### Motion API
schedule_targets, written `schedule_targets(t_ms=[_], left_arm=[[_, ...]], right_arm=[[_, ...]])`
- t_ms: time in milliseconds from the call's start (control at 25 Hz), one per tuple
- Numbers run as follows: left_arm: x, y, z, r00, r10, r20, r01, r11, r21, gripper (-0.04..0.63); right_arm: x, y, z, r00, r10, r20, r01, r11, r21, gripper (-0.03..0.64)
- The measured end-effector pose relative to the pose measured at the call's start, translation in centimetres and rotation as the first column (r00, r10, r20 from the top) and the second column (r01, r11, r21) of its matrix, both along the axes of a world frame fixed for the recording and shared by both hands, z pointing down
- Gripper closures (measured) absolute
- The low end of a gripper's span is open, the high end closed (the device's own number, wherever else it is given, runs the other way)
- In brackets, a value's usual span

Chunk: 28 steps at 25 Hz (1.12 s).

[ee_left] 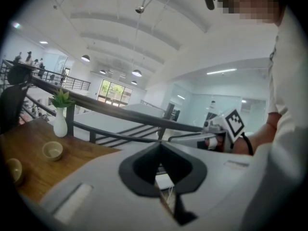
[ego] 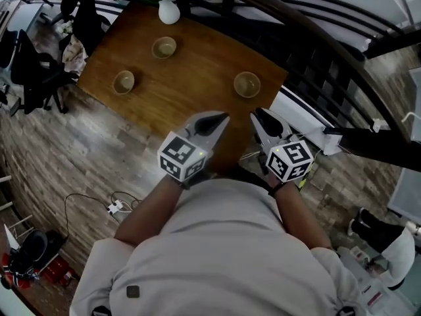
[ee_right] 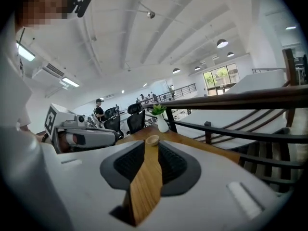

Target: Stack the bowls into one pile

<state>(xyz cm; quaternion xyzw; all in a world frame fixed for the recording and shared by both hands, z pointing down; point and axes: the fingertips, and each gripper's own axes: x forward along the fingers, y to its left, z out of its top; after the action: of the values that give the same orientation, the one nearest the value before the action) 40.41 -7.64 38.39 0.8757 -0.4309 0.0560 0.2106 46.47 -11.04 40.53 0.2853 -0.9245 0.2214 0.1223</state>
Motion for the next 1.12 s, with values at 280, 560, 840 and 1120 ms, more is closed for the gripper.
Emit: schedule_targets(t_ms=[280,560,840,1120], left_arm=[[0.8,-6.6,5.8,0.995,-0.07,0.073,0.074,0.995,-0.061,0.591],[1.5,-10.2,12.0,0.988,-0.114,0.105,0.127,0.983,-0.135,0.591],[3.3,-12.9,18.6,0.984,-0.126,0.125,0.151,0.967,-0.206,0.591],[4.3,-13.1,23.2,0.985,-0.129,0.117,0.157,0.949,-0.273,0.591]], right_arm=[[2.4,-8.3,8.3,0.997,-0.057,-0.046,0.048,0.985,-0.167,0.486],[4.8,-13.8,15.7,0.992,-0.068,-0.108,0.036,0.962,-0.269,0.483],[7.4,-17.5,23.7,0.987,-0.074,-0.141,0.014,0.922,-0.388,0.484],[7.5,-19.1,30.0,0.981,-0.091,-0.172,-0.001,0.881,-0.473,0.507]])
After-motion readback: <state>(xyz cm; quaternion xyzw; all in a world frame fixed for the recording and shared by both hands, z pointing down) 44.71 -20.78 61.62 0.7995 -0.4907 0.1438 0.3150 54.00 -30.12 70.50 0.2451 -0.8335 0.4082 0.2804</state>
